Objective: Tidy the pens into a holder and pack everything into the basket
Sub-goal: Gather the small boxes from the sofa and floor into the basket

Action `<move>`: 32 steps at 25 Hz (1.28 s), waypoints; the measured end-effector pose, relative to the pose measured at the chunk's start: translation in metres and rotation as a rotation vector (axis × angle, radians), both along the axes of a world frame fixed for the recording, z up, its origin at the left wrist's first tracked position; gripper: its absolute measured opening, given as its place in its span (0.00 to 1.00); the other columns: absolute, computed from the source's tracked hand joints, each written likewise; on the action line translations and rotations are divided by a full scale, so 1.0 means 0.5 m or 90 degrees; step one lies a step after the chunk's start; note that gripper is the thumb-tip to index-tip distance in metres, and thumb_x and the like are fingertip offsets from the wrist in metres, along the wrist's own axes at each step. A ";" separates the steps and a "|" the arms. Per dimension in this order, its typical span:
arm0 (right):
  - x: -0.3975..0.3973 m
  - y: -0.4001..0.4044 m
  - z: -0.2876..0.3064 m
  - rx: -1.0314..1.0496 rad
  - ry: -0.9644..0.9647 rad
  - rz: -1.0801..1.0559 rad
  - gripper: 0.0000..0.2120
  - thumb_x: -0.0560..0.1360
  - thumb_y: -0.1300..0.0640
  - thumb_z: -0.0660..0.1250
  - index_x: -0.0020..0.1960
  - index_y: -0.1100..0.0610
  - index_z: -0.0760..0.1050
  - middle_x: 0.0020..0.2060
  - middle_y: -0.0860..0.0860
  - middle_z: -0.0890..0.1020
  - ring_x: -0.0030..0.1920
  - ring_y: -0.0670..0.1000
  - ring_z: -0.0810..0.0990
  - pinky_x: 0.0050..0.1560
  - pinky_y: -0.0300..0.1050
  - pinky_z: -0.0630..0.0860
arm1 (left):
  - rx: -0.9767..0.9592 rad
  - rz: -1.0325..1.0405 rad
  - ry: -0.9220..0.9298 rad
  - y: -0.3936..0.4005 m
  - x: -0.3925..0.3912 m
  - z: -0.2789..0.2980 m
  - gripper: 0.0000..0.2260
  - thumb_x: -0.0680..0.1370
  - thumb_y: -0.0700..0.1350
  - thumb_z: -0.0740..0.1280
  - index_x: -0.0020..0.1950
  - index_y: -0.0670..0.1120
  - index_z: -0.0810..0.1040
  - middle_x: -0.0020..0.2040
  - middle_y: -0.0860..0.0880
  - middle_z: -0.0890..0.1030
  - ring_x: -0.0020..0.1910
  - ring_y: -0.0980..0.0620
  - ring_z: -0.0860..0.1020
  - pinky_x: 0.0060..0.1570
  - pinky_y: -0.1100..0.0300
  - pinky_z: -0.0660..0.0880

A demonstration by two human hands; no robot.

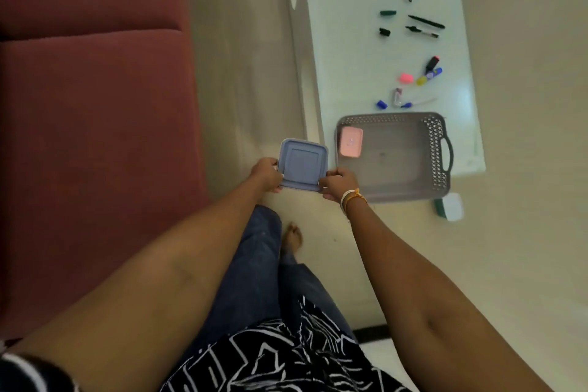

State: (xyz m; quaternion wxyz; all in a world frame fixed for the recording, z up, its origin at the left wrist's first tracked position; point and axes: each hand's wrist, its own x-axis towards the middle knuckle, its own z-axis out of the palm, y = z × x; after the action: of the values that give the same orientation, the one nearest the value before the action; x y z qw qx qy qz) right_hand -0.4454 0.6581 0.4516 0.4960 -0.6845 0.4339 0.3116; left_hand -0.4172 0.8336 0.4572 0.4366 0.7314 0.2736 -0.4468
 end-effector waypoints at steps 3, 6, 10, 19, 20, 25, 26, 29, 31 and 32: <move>-0.083 -0.072 -0.015 -0.045 -0.004 -0.082 0.10 0.67 0.68 0.67 0.37 0.54 0.74 0.41 0.59 0.80 0.39 0.59 0.80 0.40 0.49 0.81 | -0.047 -0.049 -0.009 -0.075 -0.051 0.004 0.24 0.78 0.37 0.65 0.73 0.42 0.65 0.63 0.38 0.76 0.48 0.44 0.77 0.48 0.48 0.79; -0.116 -0.144 -0.025 -0.119 0.003 -0.099 0.08 0.66 0.67 0.66 0.41 0.55 0.78 0.42 0.60 0.82 0.38 0.58 0.81 0.43 0.51 0.82 | -0.141 -0.131 0.024 -0.149 -0.083 0.011 0.28 0.77 0.47 0.67 0.75 0.48 0.60 0.66 0.43 0.73 0.57 0.44 0.74 0.49 0.49 0.75; -0.094 -0.239 -0.094 -0.221 -0.002 -0.087 0.13 0.64 0.64 0.66 0.47 0.58 0.82 0.42 0.61 0.84 0.44 0.62 0.84 0.50 0.56 0.82 | -0.160 -0.206 -0.013 -0.233 -0.083 -0.043 0.33 0.78 0.48 0.66 0.78 0.50 0.52 0.74 0.45 0.64 0.70 0.43 0.68 0.58 0.46 0.72; -0.054 -0.277 -0.211 -0.335 -0.025 0.097 0.06 0.68 0.69 0.62 0.38 0.62 0.77 0.35 0.62 0.77 0.41 0.58 0.78 0.43 0.45 0.73 | -0.160 -0.244 -0.077 -0.269 -0.030 -0.246 0.42 0.78 0.36 0.64 0.77 0.50 0.34 0.78 0.43 0.54 0.76 0.45 0.57 0.69 0.48 0.66; -0.053 -0.279 -0.225 -0.333 -0.022 0.107 0.07 0.70 0.69 0.62 0.40 0.63 0.78 0.38 0.63 0.78 0.43 0.59 0.79 0.44 0.46 0.74 | -0.177 -0.251 -0.078 -0.275 -0.031 -0.257 0.41 0.78 0.35 0.64 0.77 0.50 0.36 0.78 0.43 0.56 0.76 0.46 0.59 0.68 0.47 0.67; -0.041 -0.284 -0.196 -0.269 0.042 0.159 0.18 0.76 0.65 0.61 0.66 0.65 0.71 0.63 0.62 0.76 0.64 0.62 0.75 0.62 0.50 0.72 | -0.108 -0.288 -0.126 -0.287 -0.037 -0.227 0.40 0.79 0.39 0.63 0.77 0.52 0.35 0.77 0.43 0.58 0.74 0.42 0.63 0.67 0.51 0.66; -0.051 -0.281 -0.172 -0.260 0.045 0.160 0.20 0.76 0.65 0.62 0.67 0.64 0.69 0.64 0.63 0.75 0.64 0.62 0.74 0.62 0.50 0.72 | -0.072 -0.320 -0.127 -0.287 -0.043 -0.201 0.40 0.79 0.40 0.62 0.76 0.53 0.34 0.78 0.41 0.55 0.74 0.41 0.62 0.67 0.51 0.65; -0.099 -0.284 -0.076 -0.240 0.036 0.130 0.21 0.75 0.63 0.64 0.67 0.62 0.69 0.64 0.62 0.75 0.63 0.62 0.74 0.62 0.51 0.73 | 0.061 -0.519 -0.123 -0.289 -0.073 -0.111 0.41 0.79 0.42 0.63 0.75 0.55 0.31 0.78 0.39 0.38 0.77 0.37 0.50 0.72 0.43 0.59; -0.149 -0.306 -0.007 -0.208 0.059 0.086 0.21 0.74 0.64 0.62 0.67 0.60 0.70 0.65 0.61 0.74 0.63 0.61 0.74 0.63 0.50 0.73 | 0.106 -0.651 -0.130 -0.309 -0.100 -0.047 0.41 0.79 0.44 0.62 0.75 0.55 0.31 0.77 0.40 0.35 0.77 0.37 0.43 0.72 0.39 0.56; -0.171 -0.315 0.012 -0.195 0.071 0.068 0.22 0.73 0.65 0.62 0.67 0.59 0.71 0.65 0.60 0.73 0.64 0.60 0.74 0.62 0.49 0.73 | 0.103 -0.687 -0.134 -0.322 -0.111 -0.032 0.40 0.79 0.45 0.62 0.75 0.55 0.32 0.77 0.40 0.35 0.77 0.38 0.42 0.72 0.38 0.55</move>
State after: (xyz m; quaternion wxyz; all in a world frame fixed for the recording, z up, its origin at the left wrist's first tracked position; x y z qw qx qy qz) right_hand -0.5306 0.5004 0.4574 0.3439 -0.7559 0.4663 0.3048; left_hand -0.4727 0.6725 0.4414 0.1130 0.8398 -0.1512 -0.5090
